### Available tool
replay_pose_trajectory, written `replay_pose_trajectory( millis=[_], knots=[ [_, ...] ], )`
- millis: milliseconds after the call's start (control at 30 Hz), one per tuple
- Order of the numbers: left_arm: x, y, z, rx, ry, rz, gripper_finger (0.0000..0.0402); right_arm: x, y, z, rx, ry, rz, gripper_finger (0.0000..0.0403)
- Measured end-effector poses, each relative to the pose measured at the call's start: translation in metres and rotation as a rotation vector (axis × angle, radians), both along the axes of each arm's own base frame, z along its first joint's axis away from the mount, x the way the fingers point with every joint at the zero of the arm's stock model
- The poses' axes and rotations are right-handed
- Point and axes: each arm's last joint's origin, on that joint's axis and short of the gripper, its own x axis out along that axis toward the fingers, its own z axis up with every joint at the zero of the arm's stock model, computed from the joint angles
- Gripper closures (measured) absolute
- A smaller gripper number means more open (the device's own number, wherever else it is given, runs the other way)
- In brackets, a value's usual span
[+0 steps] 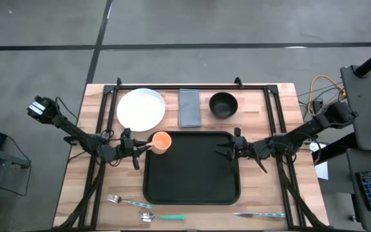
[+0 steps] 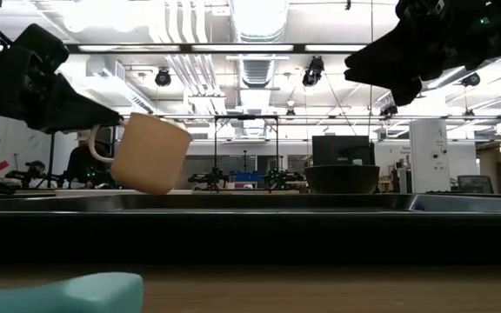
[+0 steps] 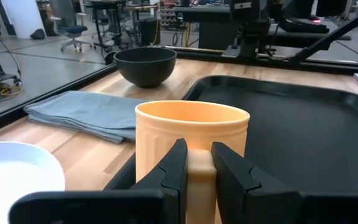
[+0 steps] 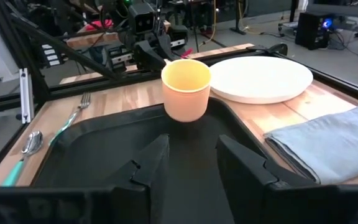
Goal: Set up tray
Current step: Put the orange mug on the black serving tray
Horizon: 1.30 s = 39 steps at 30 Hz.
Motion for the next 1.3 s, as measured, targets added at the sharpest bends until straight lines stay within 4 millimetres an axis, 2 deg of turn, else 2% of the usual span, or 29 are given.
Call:
replay_pose_trajectory(
  millis=[167,433,700,933,1000,1133,1300],
  knots=[
    [0.0,0.0,0.0,-0.005,0.0,0.003,0.0368,0.0,0.0,0.0,0.0,0.0,0.0,0.0281],
    [0.003,0.001,-0.012,-0.117,-0.001,0.142,0.0368,0.0,0.0,0.0,-0.002,-0.002,0.001,0.0273],
    [0.028,-0.013,-0.011,-0.121,0.014,0.217,0.0368,0.0,0.0,0.001,-0.005,-0.006,0.004,0.0281],
    [0.039,-0.019,-0.027,-0.127,0.05,0.269,0.0368,0.0,0.001,0.001,-0.006,-0.004,0.015,0.0284],
    [0.04,-0.02,-0.031,-0.141,0.061,0.267,0.0358,0.0,0.001,0.001,-0.01,-0.003,0.016,0.0284],
    [0.04,-0.021,-0.031,-0.155,0.069,0.249,0.0309,0.0,0.001,0.001,-0.009,-0.001,0.026,0.0284],
    [0.04,-0.022,-0.018,-0.19,0.036,0.197,0.0278,0.0,0.002,0.001,-0.006,0.0,0.042,0.0284]
  ],
)
